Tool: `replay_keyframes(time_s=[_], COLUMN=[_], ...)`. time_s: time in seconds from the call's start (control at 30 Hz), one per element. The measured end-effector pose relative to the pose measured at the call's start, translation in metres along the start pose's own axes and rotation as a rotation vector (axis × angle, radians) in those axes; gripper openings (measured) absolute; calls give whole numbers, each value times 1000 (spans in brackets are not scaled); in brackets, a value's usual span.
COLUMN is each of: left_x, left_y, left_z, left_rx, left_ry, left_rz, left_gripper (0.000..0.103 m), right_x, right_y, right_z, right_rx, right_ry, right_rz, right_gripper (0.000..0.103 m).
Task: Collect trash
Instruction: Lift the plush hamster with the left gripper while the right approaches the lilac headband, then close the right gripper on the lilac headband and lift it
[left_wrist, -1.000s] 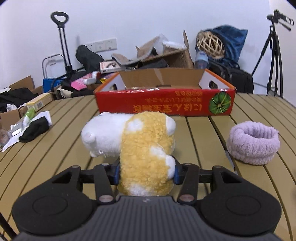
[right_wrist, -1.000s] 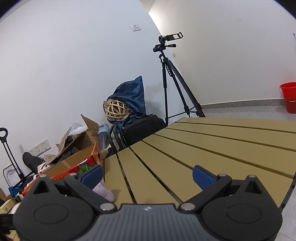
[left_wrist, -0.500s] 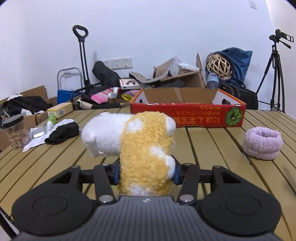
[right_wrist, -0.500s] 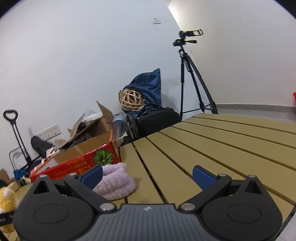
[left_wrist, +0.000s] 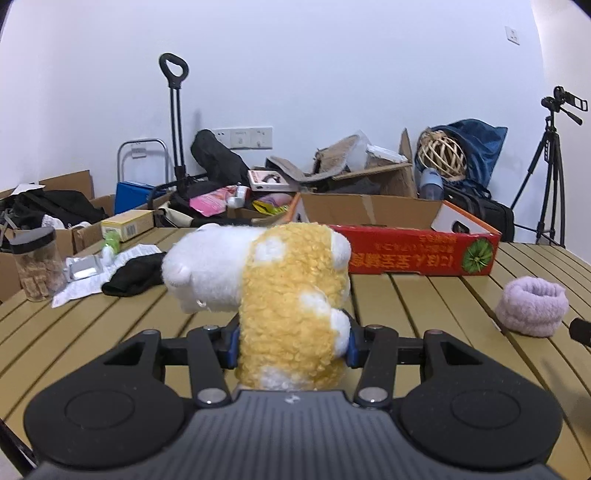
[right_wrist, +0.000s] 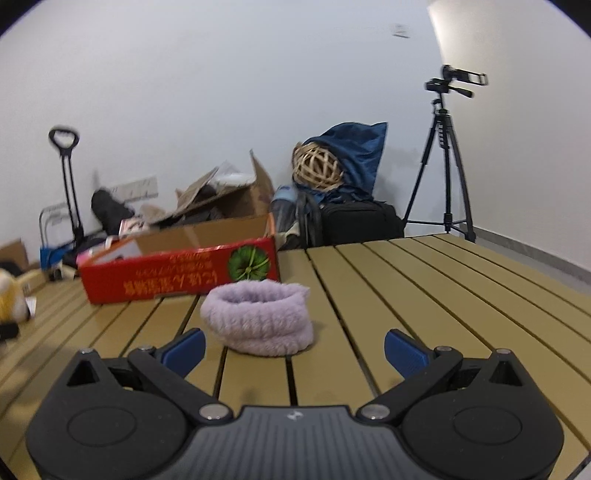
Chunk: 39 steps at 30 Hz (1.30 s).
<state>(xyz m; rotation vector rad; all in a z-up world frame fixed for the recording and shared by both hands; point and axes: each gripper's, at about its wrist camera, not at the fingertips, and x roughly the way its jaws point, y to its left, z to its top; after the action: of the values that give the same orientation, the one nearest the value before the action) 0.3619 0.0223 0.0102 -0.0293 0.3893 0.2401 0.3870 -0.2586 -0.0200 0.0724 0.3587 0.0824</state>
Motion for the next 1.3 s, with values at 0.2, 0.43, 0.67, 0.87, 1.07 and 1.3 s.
replay_keyframes(time_s=[0.2,0.43,0.67,0.87,1.07,1.3], left_x=[7,11,13,14,13,12], left_y=[17,26,39,47,49,50], left_z=[7,11,15,18,18,18], left_rx=[-24,-35,-66,-85,-99,-100], left_ry=[5,3,6,11,17,18], left_rz=[9,7,11,10,11,3], left_gripper=[50,50,50,50,50,50], right_x=[26,65,100,116,116,110], right_y=[20,31,33,29,27,37], right_z=[16,29,35,30,30,31], right_rx=[-41,-34,7,57,82,39], right_ry=[67,167,244,282,282,276], right_rz=[-1,-6,-38,-47,-30,-26], right_gripper=[103,103,103,103,92,65])
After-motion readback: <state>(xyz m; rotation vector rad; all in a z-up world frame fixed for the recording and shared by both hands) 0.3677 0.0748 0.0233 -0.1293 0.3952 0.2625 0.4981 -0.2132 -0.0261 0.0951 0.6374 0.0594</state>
